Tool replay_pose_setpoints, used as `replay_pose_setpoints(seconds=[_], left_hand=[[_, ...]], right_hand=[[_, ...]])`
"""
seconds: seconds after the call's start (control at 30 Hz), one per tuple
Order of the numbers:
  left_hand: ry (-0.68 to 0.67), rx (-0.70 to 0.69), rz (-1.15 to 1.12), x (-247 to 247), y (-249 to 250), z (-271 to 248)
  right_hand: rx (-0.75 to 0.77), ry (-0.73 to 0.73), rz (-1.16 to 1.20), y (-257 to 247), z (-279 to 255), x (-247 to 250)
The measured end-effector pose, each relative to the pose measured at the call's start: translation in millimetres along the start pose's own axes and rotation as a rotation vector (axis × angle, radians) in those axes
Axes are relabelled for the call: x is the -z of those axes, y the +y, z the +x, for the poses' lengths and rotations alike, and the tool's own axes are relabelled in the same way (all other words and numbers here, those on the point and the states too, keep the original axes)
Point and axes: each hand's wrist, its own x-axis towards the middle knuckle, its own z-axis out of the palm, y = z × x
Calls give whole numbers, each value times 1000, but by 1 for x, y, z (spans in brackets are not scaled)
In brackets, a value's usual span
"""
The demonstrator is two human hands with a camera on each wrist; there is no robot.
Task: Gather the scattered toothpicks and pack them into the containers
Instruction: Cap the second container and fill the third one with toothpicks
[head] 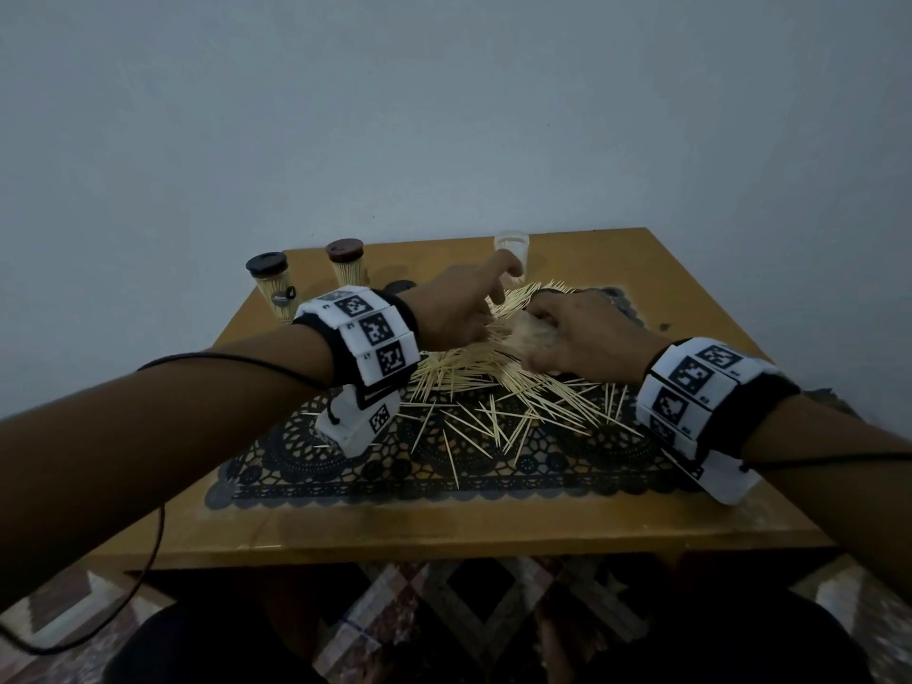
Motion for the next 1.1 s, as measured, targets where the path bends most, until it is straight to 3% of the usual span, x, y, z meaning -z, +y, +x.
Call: replay_pose_setpoints(seconds=[0.07,0.13,0.3,0.5,0.57,0.67,0.7,0.8,0.93,1.1], left_hand=[[114,17,2,-3,-5,-7],[141,60,-28,-4,-8,-12],[-163,253,-42,-11,1,-14],[-148,259,-156,-18,21,-8],[-91,280,-303,-19,22,-8],[18,284,-718,-15,23,-13],[41,300,-742,-12,23,-15],[87,360,-490,-8,15,-20],[17,380,-183,-13,8,-26],[-56,286,-324,-13,20,-32]], right_hand=[[-9,3,7,-1,-2,2],[-13,3,21,-2,-3,3],[-6,14,57,-5,-4,3],[8,15,17,-6,-3,2],[10,13,2,-5,-2,2],[6,19,-2,-4,-2,2],[7,21,4,-4,-2,2],[5,21,49,-4,-4,2],[6,20,47,-5,-5,3],[32,21,21,-4,-2,0]])
